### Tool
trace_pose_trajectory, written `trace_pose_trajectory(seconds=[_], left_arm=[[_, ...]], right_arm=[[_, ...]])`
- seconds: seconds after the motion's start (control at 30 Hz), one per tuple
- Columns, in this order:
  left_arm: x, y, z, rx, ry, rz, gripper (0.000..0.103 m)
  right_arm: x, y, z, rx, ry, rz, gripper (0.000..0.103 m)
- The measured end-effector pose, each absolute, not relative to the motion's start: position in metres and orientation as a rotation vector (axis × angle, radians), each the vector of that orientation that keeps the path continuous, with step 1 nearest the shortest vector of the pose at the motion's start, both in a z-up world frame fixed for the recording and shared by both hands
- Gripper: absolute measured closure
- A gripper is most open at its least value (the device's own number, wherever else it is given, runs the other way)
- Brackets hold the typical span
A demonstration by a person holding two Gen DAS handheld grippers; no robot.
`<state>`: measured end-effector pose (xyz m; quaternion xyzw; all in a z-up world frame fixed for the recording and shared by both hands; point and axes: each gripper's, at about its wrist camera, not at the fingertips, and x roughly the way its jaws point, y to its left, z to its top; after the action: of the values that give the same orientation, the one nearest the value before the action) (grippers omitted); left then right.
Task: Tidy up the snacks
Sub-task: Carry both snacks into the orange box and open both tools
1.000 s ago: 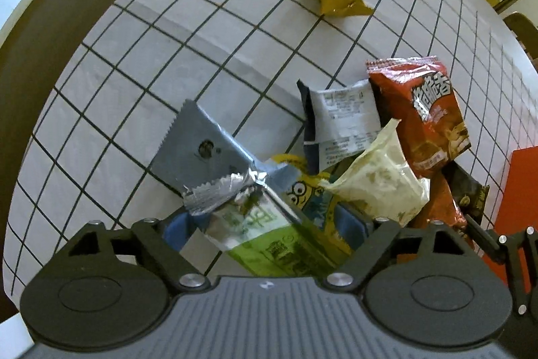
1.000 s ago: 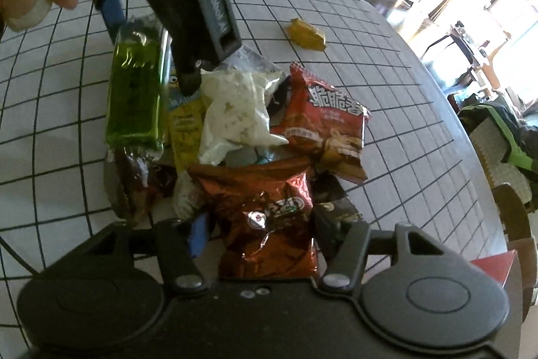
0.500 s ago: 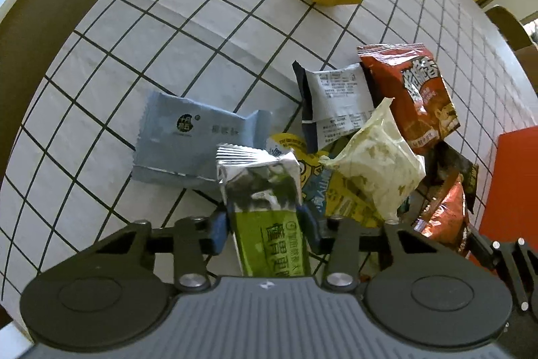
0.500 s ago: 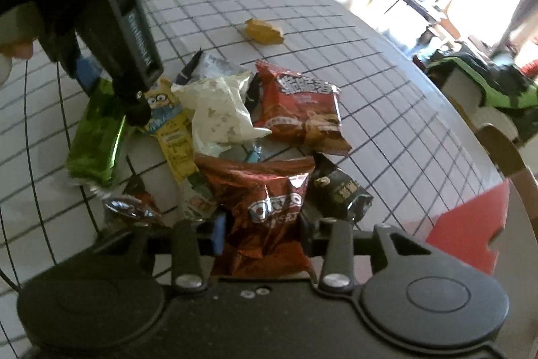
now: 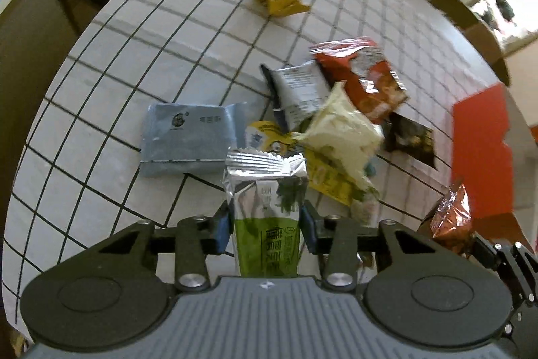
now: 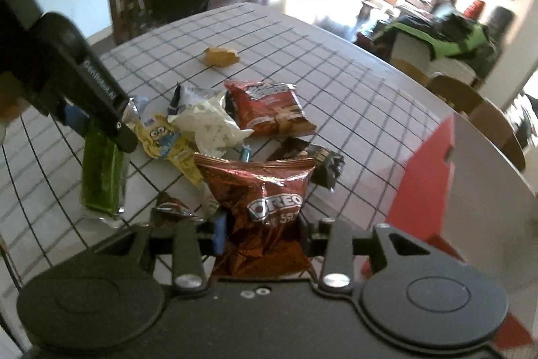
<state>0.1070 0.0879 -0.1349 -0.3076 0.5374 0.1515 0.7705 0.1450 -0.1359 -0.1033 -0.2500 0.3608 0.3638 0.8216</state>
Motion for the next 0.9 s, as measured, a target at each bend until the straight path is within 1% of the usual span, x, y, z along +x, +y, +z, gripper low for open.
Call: trace_pose_trajectory(seconds=[0.23, 0.47, 0.73, 0.9], left_arm=[[0.095, 0.071, -0.100, -0.580, 1.096, 0.236, 0.062], [0.099, 0.041, -0.058, -0.479, 1.023, 0.094, 0.062], [0.121, -0.005, -0.016, -0.386, 0.969, -0.045, 0.062], [0.146, -0.039, 0.008, -0.341, 0.940, -0.103, 0.062]], right_arm=[[0.124, -0.158, -0.077, -0.415, 0.764, 0.676, 0.065], [0.114, -0.178, -0.046, -0.363, 0.750, 0.600, 0.065], [0.126, -0.208, -0.019, -0.333, 0.725, 0.520, 0.065], [0.149, -0.235, -0.009, -0.320, 0.697, 0.466, 0.065]])
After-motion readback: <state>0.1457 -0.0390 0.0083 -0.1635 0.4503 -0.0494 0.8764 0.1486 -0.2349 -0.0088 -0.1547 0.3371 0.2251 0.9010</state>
